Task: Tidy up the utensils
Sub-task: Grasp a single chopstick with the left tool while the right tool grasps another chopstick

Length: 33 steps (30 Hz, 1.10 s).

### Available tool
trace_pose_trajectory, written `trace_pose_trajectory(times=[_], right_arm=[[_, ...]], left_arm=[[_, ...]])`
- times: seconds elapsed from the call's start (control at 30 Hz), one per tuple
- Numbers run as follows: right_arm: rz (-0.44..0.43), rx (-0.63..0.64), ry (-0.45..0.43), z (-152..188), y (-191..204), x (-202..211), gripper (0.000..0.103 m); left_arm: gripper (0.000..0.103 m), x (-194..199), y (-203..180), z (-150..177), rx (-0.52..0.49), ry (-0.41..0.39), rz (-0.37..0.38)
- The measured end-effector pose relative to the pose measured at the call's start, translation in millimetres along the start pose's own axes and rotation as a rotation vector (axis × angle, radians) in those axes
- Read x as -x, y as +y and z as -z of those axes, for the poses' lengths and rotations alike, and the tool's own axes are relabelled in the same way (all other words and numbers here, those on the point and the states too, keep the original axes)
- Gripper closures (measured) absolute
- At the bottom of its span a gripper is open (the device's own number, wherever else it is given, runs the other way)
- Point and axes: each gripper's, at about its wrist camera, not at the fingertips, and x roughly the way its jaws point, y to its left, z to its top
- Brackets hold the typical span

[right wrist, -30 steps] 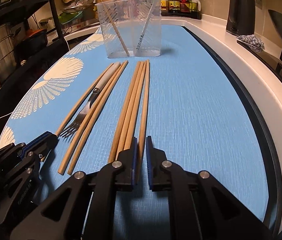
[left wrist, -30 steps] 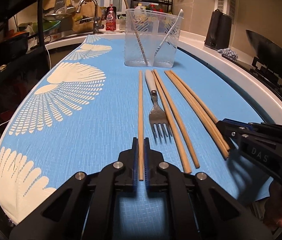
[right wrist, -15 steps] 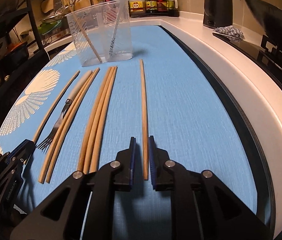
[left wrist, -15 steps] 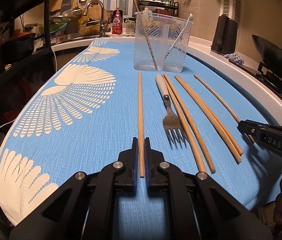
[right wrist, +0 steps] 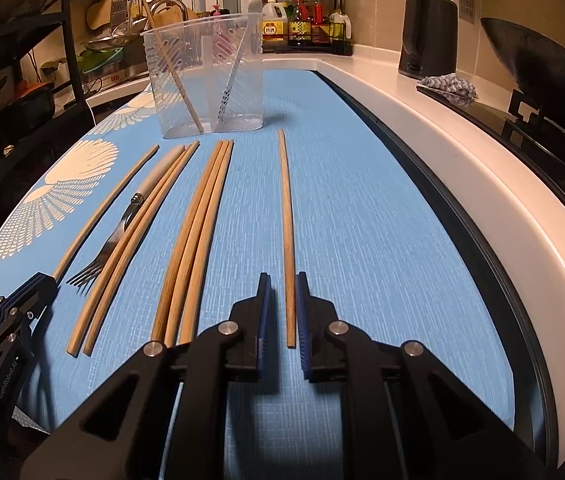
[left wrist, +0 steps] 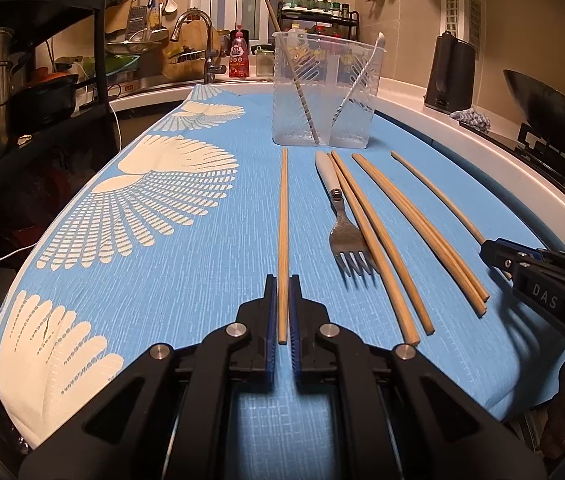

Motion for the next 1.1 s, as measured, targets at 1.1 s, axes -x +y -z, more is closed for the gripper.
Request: trace_pose_trajectory(times=[1.1], right_arm=[[-0.024,-0.004,0.014,-3.6,2.5,-2.1,0.097]], left_arm=[[0.097,-0.2,-2.7,0.9,-0.008,-0.012,-0.005]])
